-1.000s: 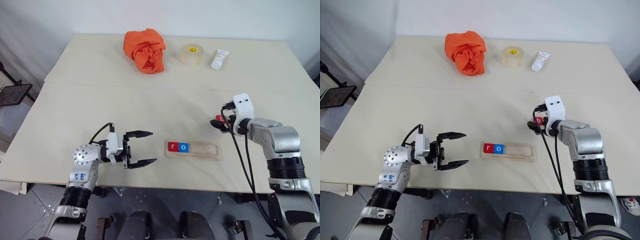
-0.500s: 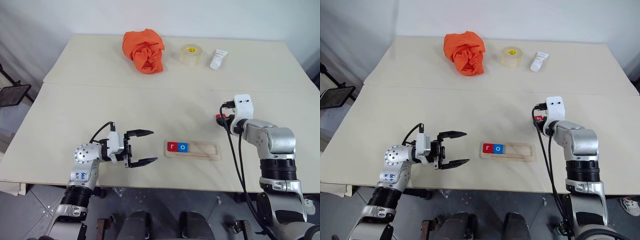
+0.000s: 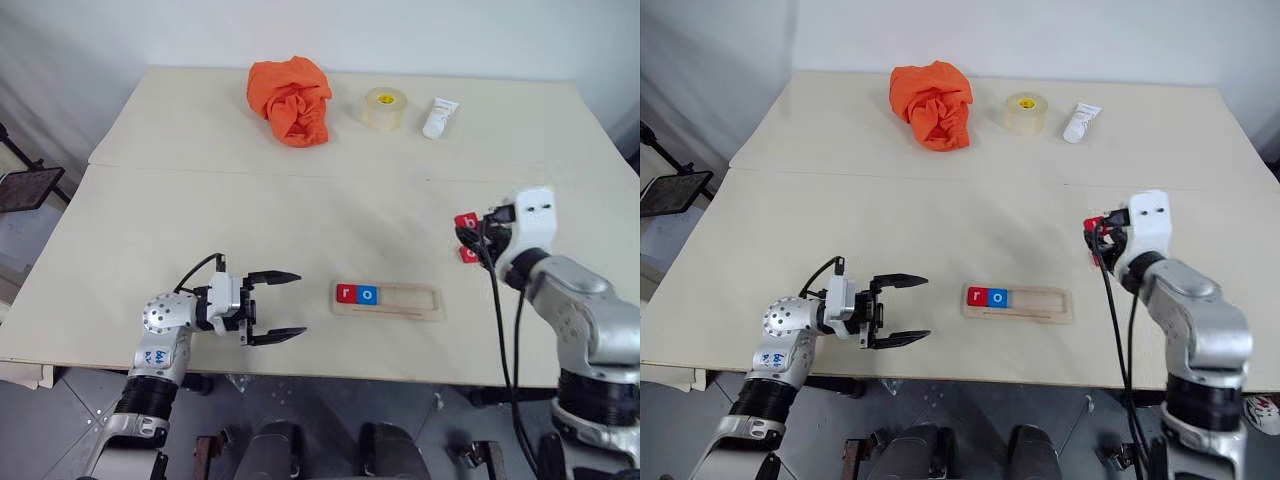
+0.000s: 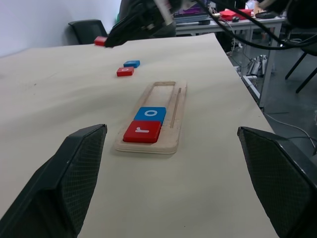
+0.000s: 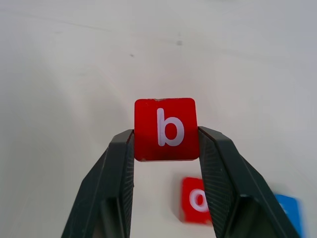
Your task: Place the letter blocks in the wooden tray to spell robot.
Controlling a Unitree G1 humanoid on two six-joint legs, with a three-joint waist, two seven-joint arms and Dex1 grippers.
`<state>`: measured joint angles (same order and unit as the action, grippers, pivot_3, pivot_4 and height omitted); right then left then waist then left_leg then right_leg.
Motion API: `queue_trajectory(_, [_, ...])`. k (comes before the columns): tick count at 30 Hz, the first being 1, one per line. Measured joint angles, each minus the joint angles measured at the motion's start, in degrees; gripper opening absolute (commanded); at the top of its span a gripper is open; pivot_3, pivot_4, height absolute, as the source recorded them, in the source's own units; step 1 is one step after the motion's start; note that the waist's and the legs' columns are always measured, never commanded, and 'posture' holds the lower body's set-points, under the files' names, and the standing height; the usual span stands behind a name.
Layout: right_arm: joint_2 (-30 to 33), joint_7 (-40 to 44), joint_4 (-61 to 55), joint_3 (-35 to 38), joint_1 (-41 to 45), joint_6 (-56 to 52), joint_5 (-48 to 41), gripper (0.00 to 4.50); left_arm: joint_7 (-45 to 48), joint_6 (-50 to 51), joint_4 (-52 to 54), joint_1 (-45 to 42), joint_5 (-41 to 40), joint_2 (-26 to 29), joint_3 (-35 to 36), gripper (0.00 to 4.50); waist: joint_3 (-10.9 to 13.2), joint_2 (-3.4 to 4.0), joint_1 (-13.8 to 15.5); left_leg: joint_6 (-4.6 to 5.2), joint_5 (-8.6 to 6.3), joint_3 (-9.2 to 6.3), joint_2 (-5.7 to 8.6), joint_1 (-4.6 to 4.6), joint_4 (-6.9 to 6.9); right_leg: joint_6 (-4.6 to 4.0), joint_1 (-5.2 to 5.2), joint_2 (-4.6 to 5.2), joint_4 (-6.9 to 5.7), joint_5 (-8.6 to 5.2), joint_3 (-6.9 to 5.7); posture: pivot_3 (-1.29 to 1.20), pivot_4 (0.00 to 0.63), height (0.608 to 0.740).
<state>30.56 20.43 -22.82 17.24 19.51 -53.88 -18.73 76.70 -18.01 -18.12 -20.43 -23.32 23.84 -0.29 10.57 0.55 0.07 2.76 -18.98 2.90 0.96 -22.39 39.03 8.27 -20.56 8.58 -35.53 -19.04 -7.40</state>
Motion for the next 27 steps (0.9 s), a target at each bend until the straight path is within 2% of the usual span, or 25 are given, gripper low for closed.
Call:
queue_trajectory(3, [-1.0,-0.4,-5.8,3.6,-6.1,-0.2,-1.6,1.46,0.9,-0.3,-1.3,-1.1,-0.2,-0.1,0.3,4.5,0.0,0.0,0.0,-0.01,0.0,0.01,-0.04,0.01,0.0,0.0,0.01,-0.02,0.0,0.0,-0.01,0.0,0.15,0.74])
queue_trajectory(7, [-6.6,-3.0,-15.7,7.1,-22.9,-1.7,-1.8,1.46,2.2,-0.4,-3.2,-2.7,-1.1,0.2,1.4,4.5,0.0,-0.01,1.0,-0.03,-0.02,-0.08,0.01,0.02,-0.07,0.0,-0.01,-0.01,-0.08,0.0,-0.02,0.0,0.15,0.74])
queue_trajectory(9, [-9.1,-5.1,-17.0,7.9,-25.1,-2.5,-1.8,1.46,2.9,-0.4,-3.4,-3.0,-1.2,0.2,1.5,4.5,0.0,0.0,0.7,0.03,0.0,0.17,0.04,0.04,-0.03,0.0,-0.01,0.01,0.01,0.0,0.13,0.0,0.15,0.74])
queue_trajectory(16, [-12.8,-10.2,-18.8,7.8,-26.1,-2.2,-1.2,1.46,3.9,-0.3,-4.2,-4.0,-1.2,-0.2,1.4,4.5,0.0,0.0,0.2,-0.01,0.08,0.28,-0.04,0.17,-0.05,0.0,-0.01,-0.03,-0.01,0.0,0.27,0.0,0.15,0.74])
queue_trajectory(27, [-12.9,-11.3,-10.5,6.1,-22.7,2.5,-0.2,1.46,4.1,0.1,-4.3,-4.0,-1.2,-0.2,1.4,4.5,0.0,0.0,0.0,0.01,0.08,0.26,-0.02,0.17,-0.06,0.0,0.0,-0.02,-0.02,0.0,0.27,0.0,0.15,0.74])
